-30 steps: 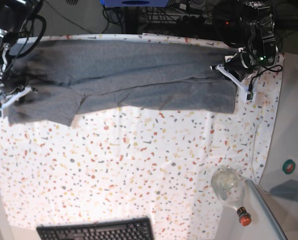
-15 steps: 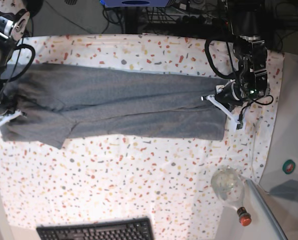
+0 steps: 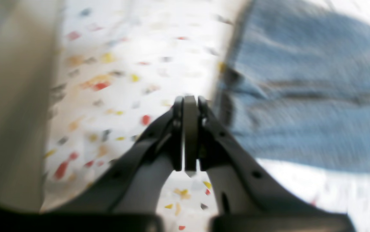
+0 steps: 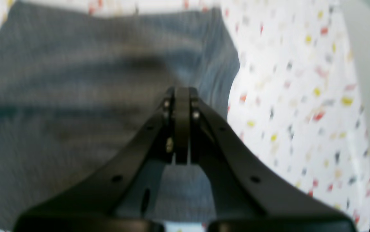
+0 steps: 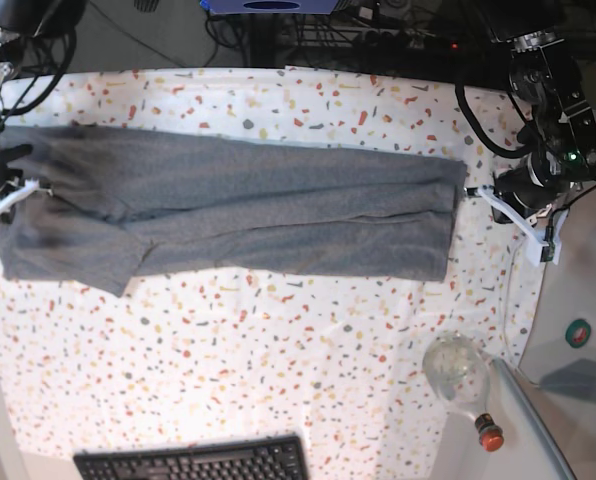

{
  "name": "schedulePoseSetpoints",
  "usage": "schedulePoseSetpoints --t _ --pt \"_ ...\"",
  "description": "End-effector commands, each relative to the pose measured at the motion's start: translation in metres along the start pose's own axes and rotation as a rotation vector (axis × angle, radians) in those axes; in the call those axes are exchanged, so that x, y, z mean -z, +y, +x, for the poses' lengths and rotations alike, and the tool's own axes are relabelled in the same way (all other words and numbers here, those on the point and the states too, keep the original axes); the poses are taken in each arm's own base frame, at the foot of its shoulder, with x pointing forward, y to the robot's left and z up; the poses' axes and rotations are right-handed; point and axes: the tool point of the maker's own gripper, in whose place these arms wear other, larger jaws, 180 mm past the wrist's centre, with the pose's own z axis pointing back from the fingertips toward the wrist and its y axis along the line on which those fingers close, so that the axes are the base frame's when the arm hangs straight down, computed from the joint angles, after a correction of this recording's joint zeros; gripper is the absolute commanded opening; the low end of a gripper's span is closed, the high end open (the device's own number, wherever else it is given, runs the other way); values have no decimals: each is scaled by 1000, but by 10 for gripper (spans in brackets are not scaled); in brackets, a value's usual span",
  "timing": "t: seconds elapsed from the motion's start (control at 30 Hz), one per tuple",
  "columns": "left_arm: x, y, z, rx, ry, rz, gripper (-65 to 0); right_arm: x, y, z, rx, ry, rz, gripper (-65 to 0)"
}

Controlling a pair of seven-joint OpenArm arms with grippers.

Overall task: Layout the t-shirt on the table in an organized manner, then fold the t-shirt properly
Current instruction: 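Regrasp the folded shirt ends with both grippers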

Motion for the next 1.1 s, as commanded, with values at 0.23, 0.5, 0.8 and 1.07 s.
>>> schedulePoseSetpoints --t 0.23,0.5,0.8,1.07 --pt "24 9 -21 -42 -21 -83 0 -7 2 -3 -2 -21 3 -650" --pt "58 -17 -40 -93 17 -209 0 -7 1 -6 2 -14 2 -650" --pt "22 -16 -17 -9 -45 -184 0 -8 2 -13 -3 2 7 -650" --pt "40 -21 -6 -136 -45 -252 0 -8 2 -13 -3 2 7 -650"
